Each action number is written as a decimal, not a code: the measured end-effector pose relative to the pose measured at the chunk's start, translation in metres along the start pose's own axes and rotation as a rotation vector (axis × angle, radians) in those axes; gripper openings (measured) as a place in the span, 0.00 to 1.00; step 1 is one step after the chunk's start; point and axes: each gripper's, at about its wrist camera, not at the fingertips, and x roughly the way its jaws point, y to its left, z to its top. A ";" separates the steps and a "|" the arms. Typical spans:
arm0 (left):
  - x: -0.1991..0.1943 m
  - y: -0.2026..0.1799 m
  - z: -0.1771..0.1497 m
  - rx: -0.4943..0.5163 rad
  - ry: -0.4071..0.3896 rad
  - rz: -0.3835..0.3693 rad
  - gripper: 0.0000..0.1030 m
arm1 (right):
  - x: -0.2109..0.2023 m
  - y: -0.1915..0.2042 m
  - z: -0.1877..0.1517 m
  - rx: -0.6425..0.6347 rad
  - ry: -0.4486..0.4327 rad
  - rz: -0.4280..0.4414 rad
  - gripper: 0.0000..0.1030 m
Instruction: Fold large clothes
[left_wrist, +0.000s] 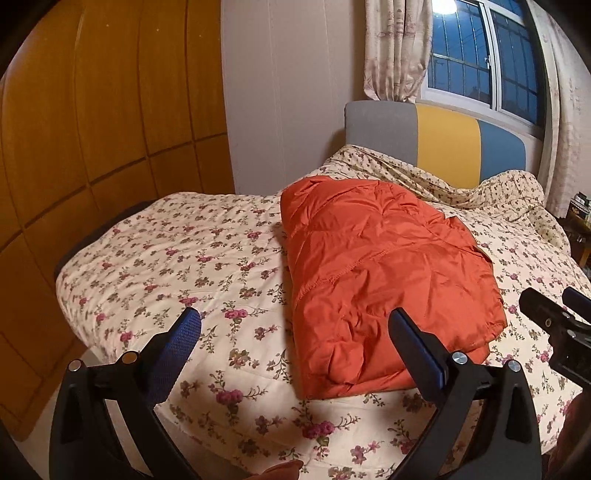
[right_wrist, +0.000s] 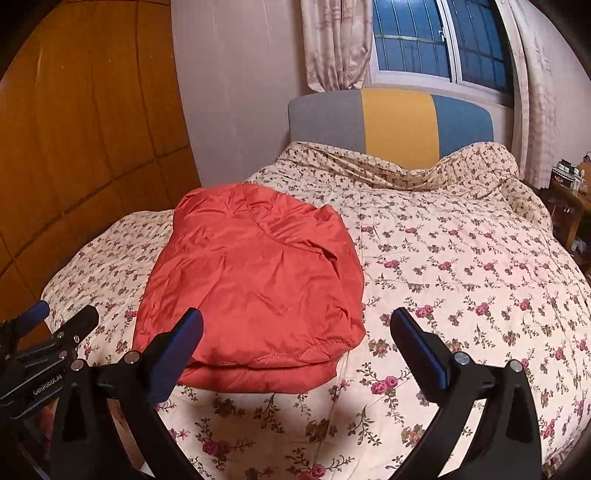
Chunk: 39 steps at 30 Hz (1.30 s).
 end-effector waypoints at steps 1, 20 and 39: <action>0.000 0.001 0.000 -0.006 0.001 -0.004 0.97 | -0.001 0.000 0.000 0.000 -0.001 0.001 0.98; 0.000 0.001 -0.005 -0.016 0.012 -0.014 0.97 | -0.001 -0.001 -0.005 -0.004 0.010 0.007 0.98; 0.001 -0.001 -0.006 -0.020 0.019 -0.016 0.97 | 0.002 -0.004 -0.008 -0.004 0.023 0.014 0.98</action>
